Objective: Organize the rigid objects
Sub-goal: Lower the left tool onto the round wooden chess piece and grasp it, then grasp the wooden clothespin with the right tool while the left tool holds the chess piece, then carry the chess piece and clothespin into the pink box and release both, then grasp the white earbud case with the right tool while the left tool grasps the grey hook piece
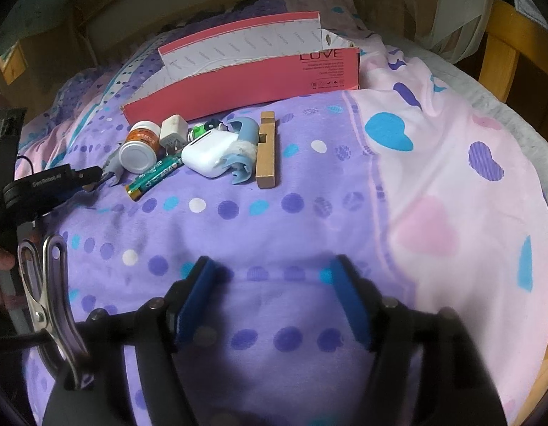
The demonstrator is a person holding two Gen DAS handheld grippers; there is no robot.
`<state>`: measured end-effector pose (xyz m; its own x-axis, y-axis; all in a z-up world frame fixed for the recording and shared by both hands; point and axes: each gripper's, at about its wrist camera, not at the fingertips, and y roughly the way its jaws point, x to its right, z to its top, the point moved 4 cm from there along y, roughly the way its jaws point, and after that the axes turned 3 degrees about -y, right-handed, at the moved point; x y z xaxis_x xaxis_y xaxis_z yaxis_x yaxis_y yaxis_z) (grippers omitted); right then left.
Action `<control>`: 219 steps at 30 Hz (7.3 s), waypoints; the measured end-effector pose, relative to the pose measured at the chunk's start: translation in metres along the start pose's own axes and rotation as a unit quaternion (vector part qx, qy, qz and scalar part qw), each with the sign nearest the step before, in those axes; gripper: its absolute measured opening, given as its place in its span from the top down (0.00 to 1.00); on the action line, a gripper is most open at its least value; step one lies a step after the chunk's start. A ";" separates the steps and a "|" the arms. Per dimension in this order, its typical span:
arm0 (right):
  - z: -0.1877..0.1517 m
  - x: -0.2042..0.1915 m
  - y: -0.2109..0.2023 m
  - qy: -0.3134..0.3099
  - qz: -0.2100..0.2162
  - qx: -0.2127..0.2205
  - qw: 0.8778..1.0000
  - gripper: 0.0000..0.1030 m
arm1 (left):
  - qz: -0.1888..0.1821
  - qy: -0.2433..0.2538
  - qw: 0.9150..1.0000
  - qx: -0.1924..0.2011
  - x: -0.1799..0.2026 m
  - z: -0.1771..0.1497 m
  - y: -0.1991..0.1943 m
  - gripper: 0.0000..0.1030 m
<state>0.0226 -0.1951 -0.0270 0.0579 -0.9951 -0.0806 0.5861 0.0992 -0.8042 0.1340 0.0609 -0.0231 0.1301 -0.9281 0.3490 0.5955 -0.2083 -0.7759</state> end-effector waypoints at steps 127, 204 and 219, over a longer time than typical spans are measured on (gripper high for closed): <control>0.068 0.011 -0.080 0.004 0.135 0.092 0.987 0.89 | -0.029 0.084 0.991 0.104 0.080 -0.030 -0.136 0.69; 0.060 -0.011 0.013 -0.028 0.119 -0.055 0.991 0.44 | 0.018 0.088 0.996 -0.017 0.049 -0.059 -0.050 0.54; 0.038 -0.025 0.034 -0.033 0.155 -0.029 0.987 0.10 | -0.001 0.077 0.996 -0.045 0.046 -0.065 -0.027 0.33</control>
<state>0.0722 -0.1673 -0.0300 0.2808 -0.9147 -0.2907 0.4842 0.3966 -0.7799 0.0723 0.0035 -0.0198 0.0015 -0.9627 0.2704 0.5213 -0.2300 -0.8218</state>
